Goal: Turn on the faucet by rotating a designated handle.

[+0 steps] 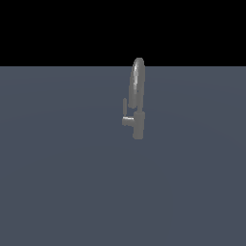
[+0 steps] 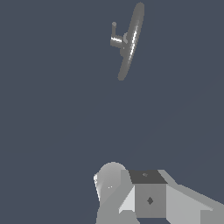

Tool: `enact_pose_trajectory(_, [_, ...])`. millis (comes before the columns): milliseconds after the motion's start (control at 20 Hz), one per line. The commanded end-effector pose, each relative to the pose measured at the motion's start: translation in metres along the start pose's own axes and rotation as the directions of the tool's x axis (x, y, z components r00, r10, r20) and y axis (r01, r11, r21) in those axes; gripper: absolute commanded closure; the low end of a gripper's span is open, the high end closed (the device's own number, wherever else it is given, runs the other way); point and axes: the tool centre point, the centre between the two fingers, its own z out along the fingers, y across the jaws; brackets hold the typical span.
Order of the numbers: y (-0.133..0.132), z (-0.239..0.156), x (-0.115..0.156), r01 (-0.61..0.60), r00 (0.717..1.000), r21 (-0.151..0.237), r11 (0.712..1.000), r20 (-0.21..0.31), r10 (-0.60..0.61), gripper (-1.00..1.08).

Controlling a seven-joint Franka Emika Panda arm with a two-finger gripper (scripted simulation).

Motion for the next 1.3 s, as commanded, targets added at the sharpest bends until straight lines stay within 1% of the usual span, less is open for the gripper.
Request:
enact_pose_trajectory(0, [0.000,0.000,0.000,0.000,1.000,0.000,1.000,0.000,0.000,1.08])
enact_pose_trajectory(100, [-0.001,0.000,0.000,0.001,1.000,0.003,1.000,-0.001,-0.001,1.08])
enact_pose_trajectory(250, [-0.003,0.000,0.002,0.009,1.000,0.020,1.000,-0.009,-0.009,1.08])
enact_pose_trajectory(450, [-0.004,-0.010,0.003,0.023,0.999,0.040,0.999,-0.033,-0.021,1.08])
enact_pose_trajectory(700, [-0.004,-0.027,0.001,0.051,0.997,0.052,0.997,-0.065,-0.047,1.08])
enact_pose_trajectory(1050, [-0.017,-0.024,0.007,0.108,0.992,0.073,0.991,-0.066,-0.103,1.08])
enact_pose_trajectory(1250, [-0.018,-0.024,0.007,0.113,0.992,0.075,0.991,-0.067,-0.109,1.08])
